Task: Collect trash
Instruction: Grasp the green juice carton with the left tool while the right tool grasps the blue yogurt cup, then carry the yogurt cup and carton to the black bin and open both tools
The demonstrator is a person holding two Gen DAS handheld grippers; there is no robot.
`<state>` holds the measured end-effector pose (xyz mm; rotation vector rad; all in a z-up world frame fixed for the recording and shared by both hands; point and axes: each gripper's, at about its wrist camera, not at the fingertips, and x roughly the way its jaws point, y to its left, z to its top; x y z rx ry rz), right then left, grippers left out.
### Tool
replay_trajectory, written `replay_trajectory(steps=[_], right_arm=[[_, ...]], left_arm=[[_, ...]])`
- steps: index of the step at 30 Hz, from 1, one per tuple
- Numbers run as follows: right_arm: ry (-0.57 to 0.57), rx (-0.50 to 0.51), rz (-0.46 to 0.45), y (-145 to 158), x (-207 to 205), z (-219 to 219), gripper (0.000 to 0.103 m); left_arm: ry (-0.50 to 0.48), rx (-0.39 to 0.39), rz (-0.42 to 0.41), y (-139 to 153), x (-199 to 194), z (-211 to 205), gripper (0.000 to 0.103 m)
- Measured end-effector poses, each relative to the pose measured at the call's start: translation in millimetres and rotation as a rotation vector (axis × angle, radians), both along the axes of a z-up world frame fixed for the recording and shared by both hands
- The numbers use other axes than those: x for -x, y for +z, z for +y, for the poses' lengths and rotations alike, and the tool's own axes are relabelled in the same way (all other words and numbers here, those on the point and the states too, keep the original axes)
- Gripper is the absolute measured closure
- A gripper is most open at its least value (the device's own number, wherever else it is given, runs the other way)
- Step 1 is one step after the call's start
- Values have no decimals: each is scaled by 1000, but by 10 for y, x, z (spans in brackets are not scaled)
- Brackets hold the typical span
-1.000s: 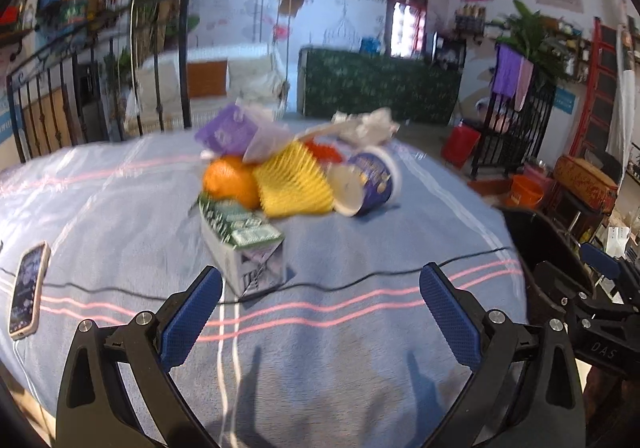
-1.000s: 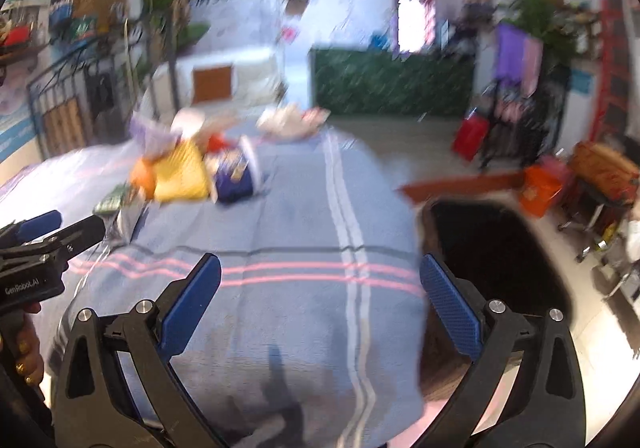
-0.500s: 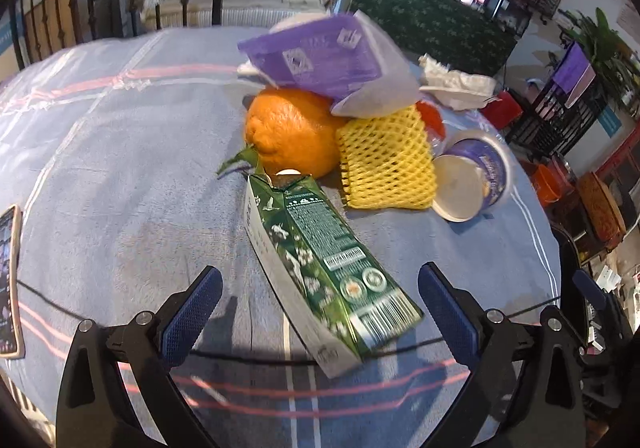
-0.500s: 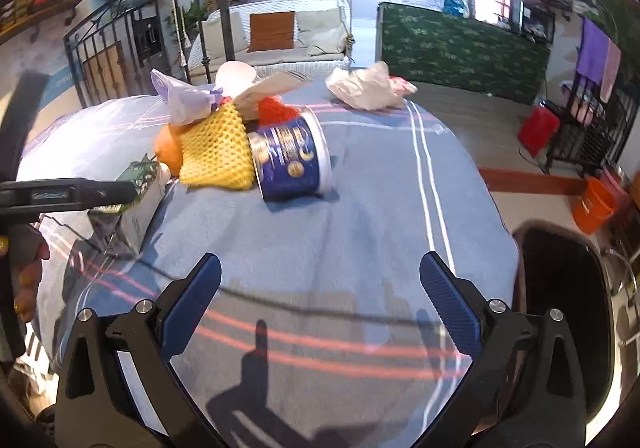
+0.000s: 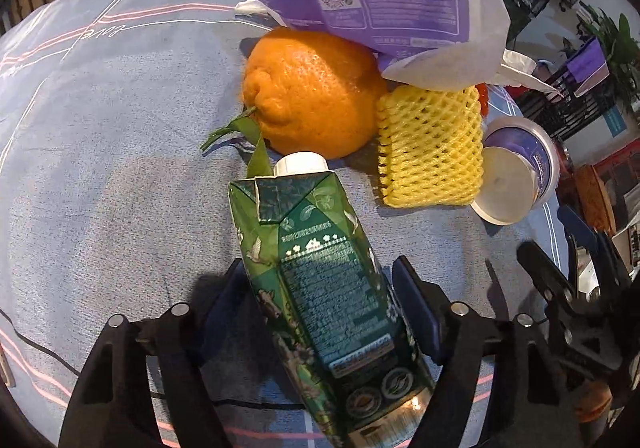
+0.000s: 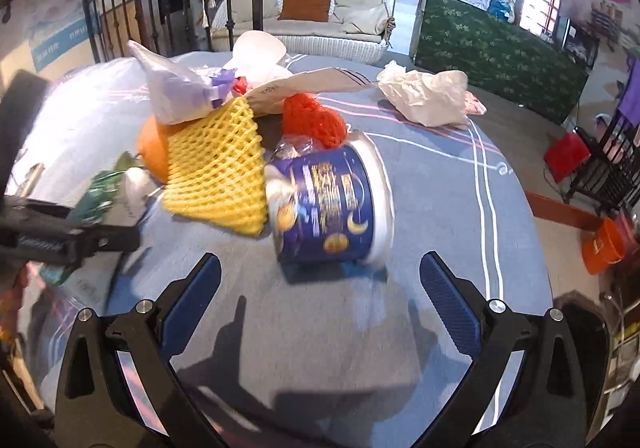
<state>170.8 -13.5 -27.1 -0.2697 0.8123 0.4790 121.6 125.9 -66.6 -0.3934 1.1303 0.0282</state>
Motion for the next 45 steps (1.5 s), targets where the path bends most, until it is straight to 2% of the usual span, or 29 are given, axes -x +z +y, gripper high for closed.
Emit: replay_trajectory(steps=[3,6,7,10,11,15,16,18,20,25,30,33,36,40,45], right_arm=[[-3,35,-16,-19,-115,95,5],[-7,37,4,-50,-220,130,5],[-9,38,7,-58,-231,139,8],[6,49,21,-103,-254,162,37],[6,46,31,-119,-249,159,41],[0,10,42,-113,-217,105,42],[-2,0,42,-97,-198,85,42],[-8,-14,40,-65,-152,57,42],[-15,-24,33,-35,-91,11,42],[-48,-50,11,28,71,-158,42],[-114,-113,-18,113,264,-432,42],[-174,-156,-41,142,375,-662,42],[-251,-187,-60,160,460,-942,42],[-384,-204,-93,197,564,-1418,42],[-571,-168,-111,189,634,-2110,42]], left_arm=[[-5,15,-15,43,132,22,38],[-5,31,-32,76,278,67,41],[-3,36,-37,91,332,74,41],[-4,44,-52,105,494,121,44],[-3,46,-58,120,544,130,45],[-2,51,-81,157,811,134,50],[1,63,-83,263,751,153,51],[1,85,-95,316,878,141,51],[-3,97,-105,261,1079,72,51],[-21,135,-127,234,1306,28,51],[-65,89,-170,154,1208,-242,53],[-117,95,-200,205,1123,-376,54],[-161,67,-232,282,990,-566,54],[-232,84,-254,350,784,-867,54],[-352,122,-282,443,558,-1392,54]])
